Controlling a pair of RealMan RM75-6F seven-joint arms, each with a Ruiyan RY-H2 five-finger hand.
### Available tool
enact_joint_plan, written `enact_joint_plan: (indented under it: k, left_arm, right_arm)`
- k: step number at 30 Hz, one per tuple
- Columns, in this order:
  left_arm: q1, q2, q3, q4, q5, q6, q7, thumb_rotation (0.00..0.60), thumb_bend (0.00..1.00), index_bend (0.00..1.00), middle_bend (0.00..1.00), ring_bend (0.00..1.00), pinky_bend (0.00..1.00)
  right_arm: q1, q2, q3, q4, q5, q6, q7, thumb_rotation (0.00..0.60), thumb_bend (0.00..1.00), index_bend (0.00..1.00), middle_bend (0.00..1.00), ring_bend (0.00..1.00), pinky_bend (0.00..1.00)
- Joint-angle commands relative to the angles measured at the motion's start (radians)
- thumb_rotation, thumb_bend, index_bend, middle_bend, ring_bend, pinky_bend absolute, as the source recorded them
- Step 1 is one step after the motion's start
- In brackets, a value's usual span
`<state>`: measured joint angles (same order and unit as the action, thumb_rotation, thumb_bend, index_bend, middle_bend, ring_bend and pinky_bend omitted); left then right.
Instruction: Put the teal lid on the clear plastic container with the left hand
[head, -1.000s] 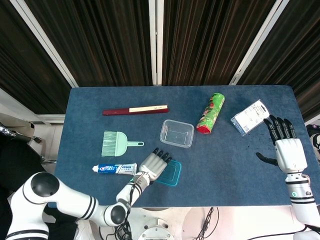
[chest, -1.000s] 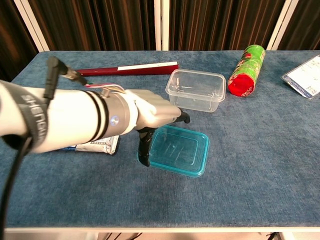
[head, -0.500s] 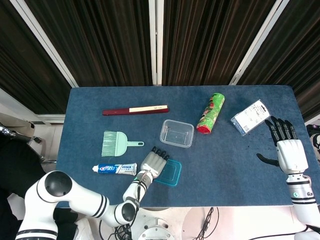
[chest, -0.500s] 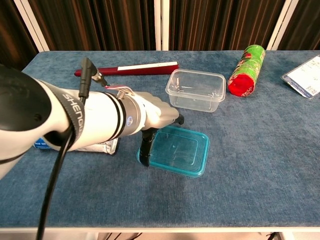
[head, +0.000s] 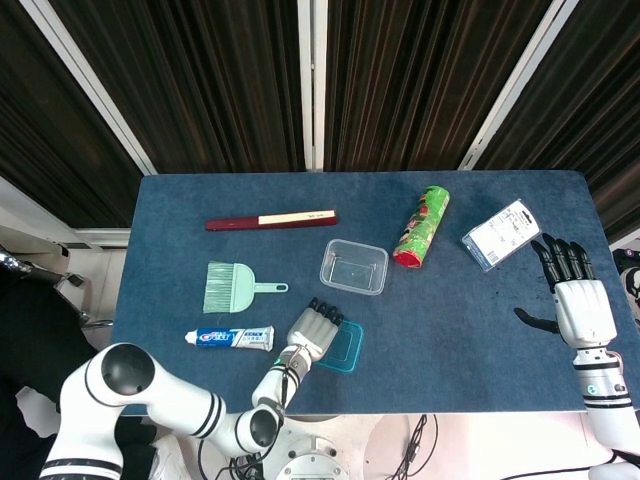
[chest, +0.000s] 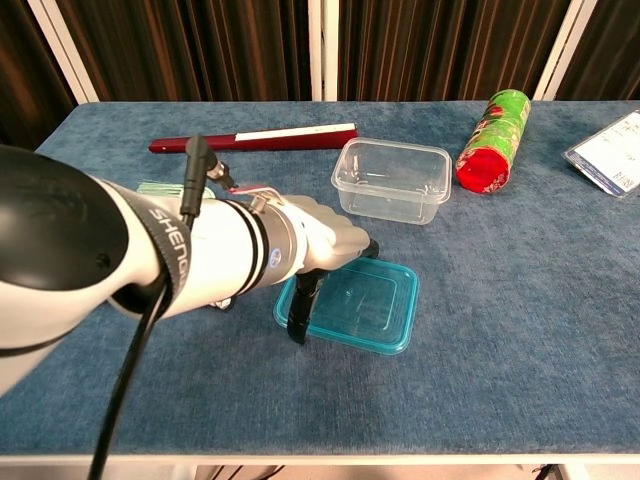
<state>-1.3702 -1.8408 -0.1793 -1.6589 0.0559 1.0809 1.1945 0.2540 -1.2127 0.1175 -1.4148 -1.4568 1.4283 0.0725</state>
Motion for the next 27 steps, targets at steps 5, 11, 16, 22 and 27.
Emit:
enact_joint_plan:
  k: [5, 11, 16, 22, 27]
  left_arm:
    - [0.011, 0.01, 0.01, 0.01, 0.043, -0.017, -0.031, 0.6, 0.06, 0.26, 0.21, 0.12, 0.22]
    - [0.045, 0.06, 0.038, -0.039, 0.145, -0.019, -0.087, 0.6, 0.11, 0.35, 0.32, 0.25, 0.34]
    - [0.089, 0.137, 0.06, -0.118, 0.233, 0.019, -0.145, 0.6, 0.11, 0.35, 0.32, 0.25, 0.34]
    - [0.127, 0.246, 0.038, -0.166, 0.285, 0.013, -0.226, 0.6, 0.11, 0.35, 0.32, 0.25, 0.33]
    - [0.093, 0.291, -0.015, -0.091, 0.275, -0.072, -0.252, 0.6, 0.1, 0.34, 0.31, 0.25, 0.31]
  right_arm:
    - [-0.003, -0.001, 0.002, -0.001, -0.004, -0.001, 0.001, 0.6, 0.02, 0.0, 0.0, 0.0, 0.0]
    - [-0.002, -0.004, 0.006, -0.005, -0.008, 0.0, -0.005, 0.6, 0.02, 0.0, 0.0, 0.0, 0.0]
    - [-0.001, 0.001, 0.006, -0.017, -0.018, 0.0, -0.006, 0.6, 0.02, 0.0, 0.0, 0.0, 0.0]
    - [-0.003, 0.01, 0.009, -0.032, -0.03, 0.01, -0.015, 0.6, 0.02, 0.0, 0.0, 0.0, 0.0]
    - [-0.011, 0.02, 0.008, -0.05, -0.033, 0.021, -0.033, 0.6, 0.02, 0.0, 0.0, 0.0, 0.0]
